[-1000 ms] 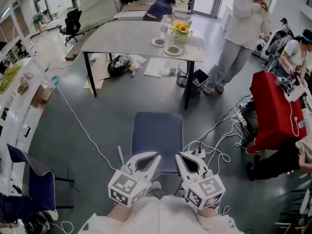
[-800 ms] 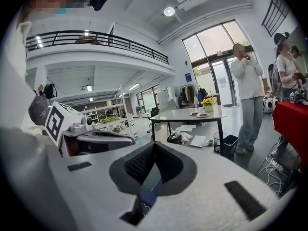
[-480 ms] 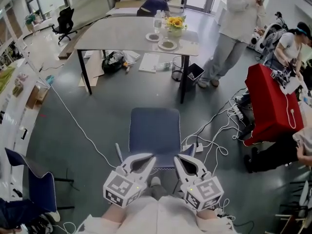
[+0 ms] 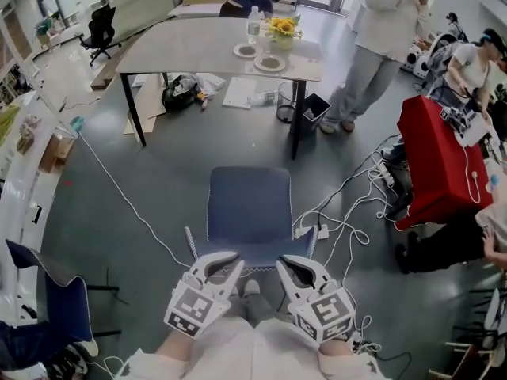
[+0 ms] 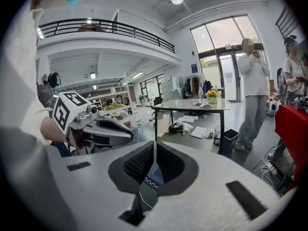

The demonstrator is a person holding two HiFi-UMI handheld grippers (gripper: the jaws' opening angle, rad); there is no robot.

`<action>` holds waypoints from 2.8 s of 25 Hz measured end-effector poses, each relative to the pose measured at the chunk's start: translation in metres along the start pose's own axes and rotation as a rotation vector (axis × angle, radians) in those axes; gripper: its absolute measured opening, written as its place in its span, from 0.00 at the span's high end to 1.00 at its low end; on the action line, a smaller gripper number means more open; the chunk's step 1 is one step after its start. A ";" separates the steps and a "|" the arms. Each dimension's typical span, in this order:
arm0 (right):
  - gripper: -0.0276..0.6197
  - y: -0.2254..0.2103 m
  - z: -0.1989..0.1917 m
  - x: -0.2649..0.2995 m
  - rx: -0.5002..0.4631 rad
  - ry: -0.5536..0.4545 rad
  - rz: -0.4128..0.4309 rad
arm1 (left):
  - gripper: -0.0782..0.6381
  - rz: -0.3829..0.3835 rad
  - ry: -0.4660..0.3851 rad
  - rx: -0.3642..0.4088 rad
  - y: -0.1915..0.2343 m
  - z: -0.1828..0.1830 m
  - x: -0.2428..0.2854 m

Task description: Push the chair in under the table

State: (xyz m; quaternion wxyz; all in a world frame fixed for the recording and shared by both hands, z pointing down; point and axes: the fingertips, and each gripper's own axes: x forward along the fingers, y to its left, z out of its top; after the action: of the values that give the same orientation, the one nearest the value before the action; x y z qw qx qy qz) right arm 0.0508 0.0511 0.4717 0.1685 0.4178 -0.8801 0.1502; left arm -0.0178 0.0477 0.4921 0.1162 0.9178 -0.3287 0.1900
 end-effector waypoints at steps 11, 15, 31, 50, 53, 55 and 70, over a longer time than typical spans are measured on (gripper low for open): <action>0.93 0.006 -0.039 0.007 -0.072 0.132 0.052 | 0.86 -0.062 0.123 0.101 -0.013 -0.034 0.005; 0.82 0.012 -0.045 0.008 -0.111 0.162 0.057 | 0.79 -0.060 0.157 0.112 -0.013 -0.043 0.005; 0.72 0.009 -0.079 0.030 -0.345 0.315 0.048 | 0.63 -0.089 0.318 0.243 -0.005 -0.089 0.017; 0.76 0.001 -0.102 0.042 -0.469 0.441 0.032 | 0.70 -0.144 0.387 0.350 -0.002 -0.098 0.026; 0.76 -0.001 -0.102 0.043 -0.451 0.444 0.017 | 0.70 -0.129 0.383 0.349 -0.001 -0.098 0.027; 0.75 -0.004 -0.101 0.043 -0.440 0.439 0.006 | 0.70 -0.126 0.380 0.349 0.000 -0.097 0.029; 0.75 -0.021 -0.087 0.062 -0.420 0.412 -0.004 | 0.69 -0.095 0.376 0.359 0.023 -0.085 0.046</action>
State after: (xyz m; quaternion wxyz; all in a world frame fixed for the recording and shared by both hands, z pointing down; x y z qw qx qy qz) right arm 0.0456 0.0310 0.5786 0.4267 0.3363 -0.8383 0.0460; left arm -0.0231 0.0327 0.5902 0.0192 0.8868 -0.2189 0.4066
